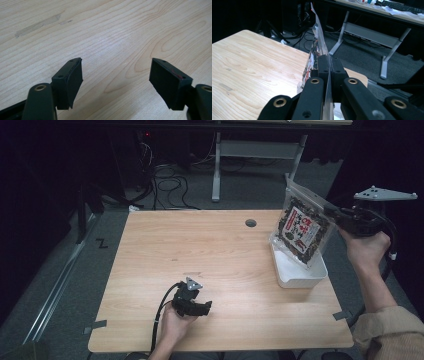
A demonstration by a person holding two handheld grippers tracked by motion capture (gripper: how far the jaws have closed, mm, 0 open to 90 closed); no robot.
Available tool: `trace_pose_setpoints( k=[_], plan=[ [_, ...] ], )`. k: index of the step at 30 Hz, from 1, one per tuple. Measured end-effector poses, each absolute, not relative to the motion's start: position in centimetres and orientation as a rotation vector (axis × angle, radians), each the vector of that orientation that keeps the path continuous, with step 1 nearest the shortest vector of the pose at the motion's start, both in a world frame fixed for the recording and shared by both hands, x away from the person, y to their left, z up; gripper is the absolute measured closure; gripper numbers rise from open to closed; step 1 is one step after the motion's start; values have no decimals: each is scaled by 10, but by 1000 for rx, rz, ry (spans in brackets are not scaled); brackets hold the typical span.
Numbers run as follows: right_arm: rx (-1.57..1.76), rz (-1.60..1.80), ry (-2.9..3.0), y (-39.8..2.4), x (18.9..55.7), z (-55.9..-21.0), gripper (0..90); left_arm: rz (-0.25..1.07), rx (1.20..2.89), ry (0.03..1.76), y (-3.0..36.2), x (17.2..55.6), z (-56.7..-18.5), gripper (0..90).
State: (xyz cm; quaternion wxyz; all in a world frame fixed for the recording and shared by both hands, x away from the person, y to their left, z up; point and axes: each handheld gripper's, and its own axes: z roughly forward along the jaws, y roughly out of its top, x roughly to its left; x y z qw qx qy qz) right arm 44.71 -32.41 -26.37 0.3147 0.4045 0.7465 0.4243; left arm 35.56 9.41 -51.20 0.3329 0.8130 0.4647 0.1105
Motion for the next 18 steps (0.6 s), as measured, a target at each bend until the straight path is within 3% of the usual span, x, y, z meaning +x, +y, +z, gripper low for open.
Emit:
trace_pose_setpoints(
  k=[18],
  plan=[
    [1126, 1053, 1922, -347, 448, -279, 900, 290, 2123, 1215, 94, 356, -513, 271]
  ],
)
